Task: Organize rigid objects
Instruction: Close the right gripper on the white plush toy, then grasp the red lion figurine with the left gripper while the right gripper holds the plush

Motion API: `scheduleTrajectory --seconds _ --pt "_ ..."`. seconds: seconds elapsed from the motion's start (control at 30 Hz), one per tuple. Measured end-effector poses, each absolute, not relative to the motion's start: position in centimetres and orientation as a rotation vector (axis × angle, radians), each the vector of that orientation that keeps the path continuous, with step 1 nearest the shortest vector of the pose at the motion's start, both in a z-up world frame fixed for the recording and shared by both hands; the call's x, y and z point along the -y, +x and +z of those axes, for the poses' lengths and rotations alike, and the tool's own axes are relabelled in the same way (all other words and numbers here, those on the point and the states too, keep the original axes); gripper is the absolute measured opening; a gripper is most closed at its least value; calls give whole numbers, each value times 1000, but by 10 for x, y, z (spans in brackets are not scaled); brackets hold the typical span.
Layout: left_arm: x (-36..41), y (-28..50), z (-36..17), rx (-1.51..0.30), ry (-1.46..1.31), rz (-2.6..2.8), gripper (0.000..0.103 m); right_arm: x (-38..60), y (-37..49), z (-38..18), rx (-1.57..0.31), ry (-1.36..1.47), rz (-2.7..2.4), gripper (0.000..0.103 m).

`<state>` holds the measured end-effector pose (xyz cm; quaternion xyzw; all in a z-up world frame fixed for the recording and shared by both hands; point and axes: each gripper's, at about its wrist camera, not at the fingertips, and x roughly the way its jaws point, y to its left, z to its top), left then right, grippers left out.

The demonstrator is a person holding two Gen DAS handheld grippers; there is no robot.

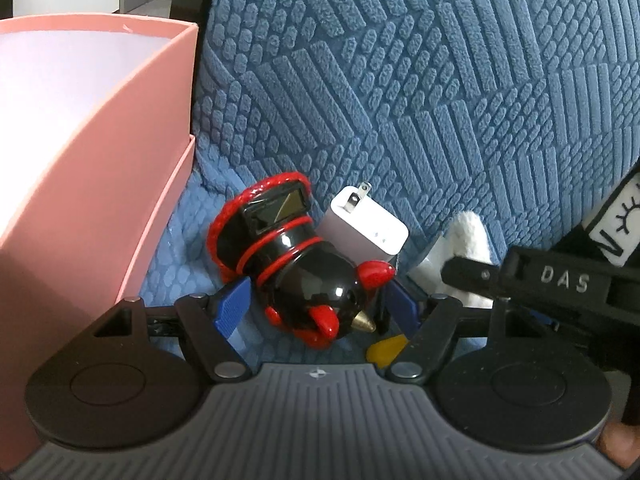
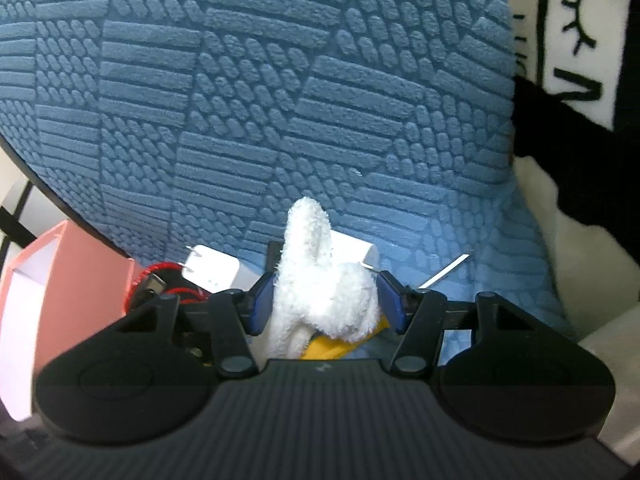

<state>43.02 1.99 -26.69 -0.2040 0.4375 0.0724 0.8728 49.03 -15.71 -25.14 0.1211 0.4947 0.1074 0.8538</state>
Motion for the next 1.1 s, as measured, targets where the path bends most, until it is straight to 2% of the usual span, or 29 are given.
scheduleTrajectory --seconds 0.3,0.37,0.57,0.67,0.83,0.93,1.1 --pt "-26 428 -265 -898 -436 120 72 164 481 -250 -1036 200 205 53" --pt "-28 424 -262 -895 -437 118 69 162 477 -249 -1037 198 205 53" --pt "-37 412 -248 -867 -458 95 69 167 464 -245 -1031 195 198 53" --pt "-39 405 -240 -847 -448 79 64 171 448 -242 -1023 195 202 52" --pt "-41 390 -233 -845 -465 47 63 167 434 -233 -1006 171 208 52" --pt "-40 381 -231 -856 -468 25 55 164 420 -227 -998 160 215 52" --pt "-38 362 -229 -865 -478 -9 54 158 407 -223 -994 144 219 52"
